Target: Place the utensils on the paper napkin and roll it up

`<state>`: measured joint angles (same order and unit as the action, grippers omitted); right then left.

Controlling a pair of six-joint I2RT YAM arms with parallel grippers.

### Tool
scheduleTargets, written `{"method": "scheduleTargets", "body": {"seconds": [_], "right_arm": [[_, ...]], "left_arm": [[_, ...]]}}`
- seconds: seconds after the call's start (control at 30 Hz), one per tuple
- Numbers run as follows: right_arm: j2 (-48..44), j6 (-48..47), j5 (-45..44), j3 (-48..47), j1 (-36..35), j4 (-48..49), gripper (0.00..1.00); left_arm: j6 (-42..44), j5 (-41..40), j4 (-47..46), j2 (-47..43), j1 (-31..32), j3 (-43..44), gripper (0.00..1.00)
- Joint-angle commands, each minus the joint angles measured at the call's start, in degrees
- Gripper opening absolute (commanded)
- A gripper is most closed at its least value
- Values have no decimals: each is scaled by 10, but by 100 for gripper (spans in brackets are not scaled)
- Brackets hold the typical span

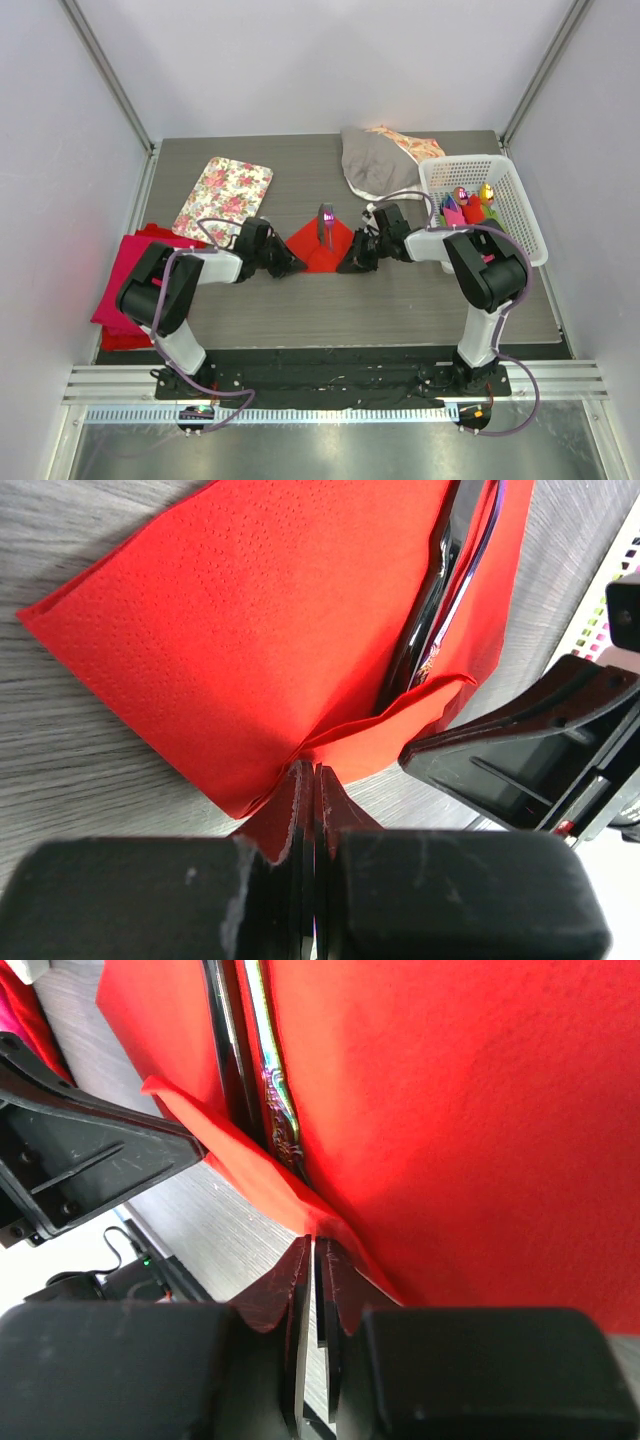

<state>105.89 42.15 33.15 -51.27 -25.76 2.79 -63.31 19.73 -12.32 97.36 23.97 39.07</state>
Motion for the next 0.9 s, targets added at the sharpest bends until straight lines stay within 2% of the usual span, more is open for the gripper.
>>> {"method": "scheduleTargets", "body": {"seconds": [0.0,0.13,0.27,0.47,0.63,0.87], "right_arm": [[12,-6,-20,-20,-1,2,14],[14,-2,-29,-19,0,-4,13],[13,-1,-35,-20,0,-12,13],[16,4,-36,-19,0,-12,13],[17,3,-39,-19,-1,-14,13],[19,0,-42,-21,1,-21,13]], "left_arm": [[22,-10,4,-27,-4,-6,1],[41,7,-8,-66,-3,-9,6],[54,39,-10,-67,-1,-5,9],[58,66,-16,-27,9,15,9],[49,50,15,-5,7,21,6],[10,30,-2,-12,-26,-23,5]]}}
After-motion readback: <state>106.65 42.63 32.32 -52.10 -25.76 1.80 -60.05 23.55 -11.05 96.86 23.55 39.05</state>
